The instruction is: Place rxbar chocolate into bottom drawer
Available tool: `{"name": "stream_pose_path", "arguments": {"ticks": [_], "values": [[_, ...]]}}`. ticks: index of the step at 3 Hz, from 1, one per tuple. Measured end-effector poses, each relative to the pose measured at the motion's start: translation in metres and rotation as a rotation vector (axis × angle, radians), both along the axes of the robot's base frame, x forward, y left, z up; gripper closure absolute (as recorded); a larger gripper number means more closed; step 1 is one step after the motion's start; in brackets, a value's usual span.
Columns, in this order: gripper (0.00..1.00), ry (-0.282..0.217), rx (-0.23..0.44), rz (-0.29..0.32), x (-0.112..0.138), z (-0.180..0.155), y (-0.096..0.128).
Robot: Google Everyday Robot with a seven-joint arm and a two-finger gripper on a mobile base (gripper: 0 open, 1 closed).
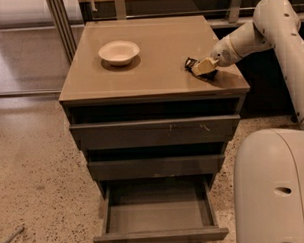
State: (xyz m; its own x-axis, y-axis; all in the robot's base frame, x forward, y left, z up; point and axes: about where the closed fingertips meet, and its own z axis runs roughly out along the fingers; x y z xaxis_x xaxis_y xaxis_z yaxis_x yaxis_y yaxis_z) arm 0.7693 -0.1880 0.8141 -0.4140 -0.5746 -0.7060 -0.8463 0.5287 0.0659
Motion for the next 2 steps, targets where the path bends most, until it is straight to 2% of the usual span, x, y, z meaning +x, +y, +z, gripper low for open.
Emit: {"name": "stream_pose_path", "arguments": {"ticks": [1, 2], "values": [[1.0, 0.001, 0.0, 0.003, 0.0, 0.002, 0.0], [1.0, -0.02, -0.02, 0.101, -0.021, 0.033, 0.014]]}}
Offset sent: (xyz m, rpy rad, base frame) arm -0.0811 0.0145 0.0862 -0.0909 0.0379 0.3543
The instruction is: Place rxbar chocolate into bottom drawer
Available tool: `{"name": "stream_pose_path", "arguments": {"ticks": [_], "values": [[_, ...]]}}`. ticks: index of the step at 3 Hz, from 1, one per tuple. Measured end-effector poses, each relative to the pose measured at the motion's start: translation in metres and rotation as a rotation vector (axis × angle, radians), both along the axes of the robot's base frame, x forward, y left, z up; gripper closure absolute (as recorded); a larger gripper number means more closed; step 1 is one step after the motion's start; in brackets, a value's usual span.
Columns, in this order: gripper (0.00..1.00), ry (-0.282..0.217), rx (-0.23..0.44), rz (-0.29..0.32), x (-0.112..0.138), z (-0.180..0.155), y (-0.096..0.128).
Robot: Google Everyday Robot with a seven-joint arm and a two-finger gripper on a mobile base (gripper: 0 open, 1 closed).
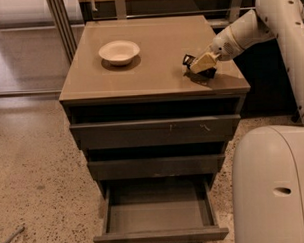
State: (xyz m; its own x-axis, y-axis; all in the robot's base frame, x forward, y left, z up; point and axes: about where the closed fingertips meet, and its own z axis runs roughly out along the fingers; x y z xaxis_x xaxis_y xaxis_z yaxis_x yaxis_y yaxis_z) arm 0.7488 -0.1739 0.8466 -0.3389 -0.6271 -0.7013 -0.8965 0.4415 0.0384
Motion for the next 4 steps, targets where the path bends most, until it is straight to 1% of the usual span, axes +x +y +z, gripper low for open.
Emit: {"name": "stream_pose_path", "arguments": {"ticks": [1, 2, 3, 4], "values": [[1.0, 0.001, -0.035, 0.167, -0.049, 0.03, 0.001], [1.0, -0.067, -0.046, 0.293, -0.093, 0.057, -0.016], [1.0, -0.142, -0.051, 0.368, -0.133, 0.061, -0.032], [1.0, -0.151, -0.048, 0.354, -0.127, 0.058, -0.03]]}}
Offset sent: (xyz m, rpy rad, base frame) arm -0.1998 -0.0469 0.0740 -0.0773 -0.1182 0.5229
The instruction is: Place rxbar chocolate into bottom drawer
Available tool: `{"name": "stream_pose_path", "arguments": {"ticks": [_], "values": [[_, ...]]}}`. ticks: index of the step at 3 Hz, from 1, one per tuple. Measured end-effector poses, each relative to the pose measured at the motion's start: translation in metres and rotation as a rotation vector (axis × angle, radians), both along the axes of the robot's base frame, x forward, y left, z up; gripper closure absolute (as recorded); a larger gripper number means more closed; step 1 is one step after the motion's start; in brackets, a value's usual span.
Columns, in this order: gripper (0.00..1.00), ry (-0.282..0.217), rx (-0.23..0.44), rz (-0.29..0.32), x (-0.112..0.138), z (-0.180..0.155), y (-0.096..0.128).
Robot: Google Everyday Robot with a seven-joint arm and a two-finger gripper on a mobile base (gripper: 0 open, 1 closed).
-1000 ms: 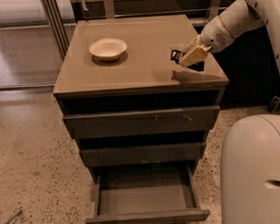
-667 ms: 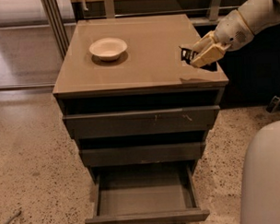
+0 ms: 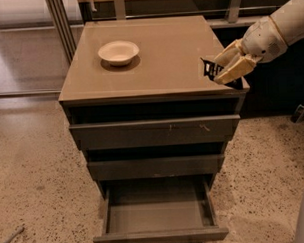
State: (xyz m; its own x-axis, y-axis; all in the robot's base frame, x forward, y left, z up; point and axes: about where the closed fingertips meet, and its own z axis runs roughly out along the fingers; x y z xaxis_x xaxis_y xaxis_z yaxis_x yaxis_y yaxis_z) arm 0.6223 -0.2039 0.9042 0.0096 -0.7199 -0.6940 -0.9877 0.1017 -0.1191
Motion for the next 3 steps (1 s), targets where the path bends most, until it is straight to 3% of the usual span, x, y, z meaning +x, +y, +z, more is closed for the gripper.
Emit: {"name": "stream_pose_path", "arguments": {"ticks": [1, 2, 3], "values": [[1.0, -0.02, 0.024, -0.008, -0.014, 0.004, 0.009], [1.0, -0.012, 0.067, 0.028, -0.056, 0.008, 0.033], [1.0, 0.031, 0.119, 0.092, -0.093, -0.022, 0.066]]}}
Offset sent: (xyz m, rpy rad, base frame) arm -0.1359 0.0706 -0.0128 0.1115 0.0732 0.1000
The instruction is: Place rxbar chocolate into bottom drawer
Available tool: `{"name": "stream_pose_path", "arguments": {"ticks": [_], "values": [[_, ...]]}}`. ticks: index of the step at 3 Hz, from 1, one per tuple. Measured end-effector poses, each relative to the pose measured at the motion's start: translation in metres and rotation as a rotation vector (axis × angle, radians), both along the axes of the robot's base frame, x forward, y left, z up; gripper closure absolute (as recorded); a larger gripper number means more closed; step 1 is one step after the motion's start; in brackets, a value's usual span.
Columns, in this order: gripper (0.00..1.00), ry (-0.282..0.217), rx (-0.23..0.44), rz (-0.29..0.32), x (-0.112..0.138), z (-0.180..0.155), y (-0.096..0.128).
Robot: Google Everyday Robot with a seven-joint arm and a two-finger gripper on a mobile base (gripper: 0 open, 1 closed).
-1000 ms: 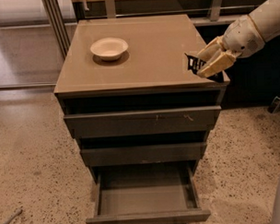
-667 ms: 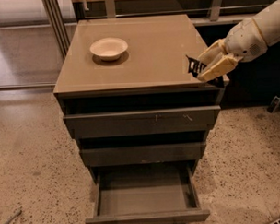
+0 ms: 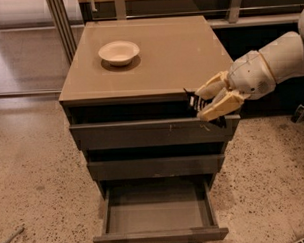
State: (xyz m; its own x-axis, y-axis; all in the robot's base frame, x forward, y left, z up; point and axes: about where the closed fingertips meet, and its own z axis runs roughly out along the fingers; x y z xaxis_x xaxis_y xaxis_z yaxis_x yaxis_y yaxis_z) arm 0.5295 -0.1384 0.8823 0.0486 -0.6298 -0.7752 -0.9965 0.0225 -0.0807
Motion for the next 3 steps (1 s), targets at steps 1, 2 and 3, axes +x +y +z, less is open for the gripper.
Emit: {"name": "stream_pose_path", "arguments": {"ticks": [1, 2, 3], "values": [[1.0, 0.079, -0.037, 0.099, -0.032, -0.063, 0.032], [1.0, 0.127, -0.05, 0.12, -0.047, -0.083, 0.037], [1.0, 0.119, -0.081, 0.114, -0.044, -0.091, 0.037]]}}
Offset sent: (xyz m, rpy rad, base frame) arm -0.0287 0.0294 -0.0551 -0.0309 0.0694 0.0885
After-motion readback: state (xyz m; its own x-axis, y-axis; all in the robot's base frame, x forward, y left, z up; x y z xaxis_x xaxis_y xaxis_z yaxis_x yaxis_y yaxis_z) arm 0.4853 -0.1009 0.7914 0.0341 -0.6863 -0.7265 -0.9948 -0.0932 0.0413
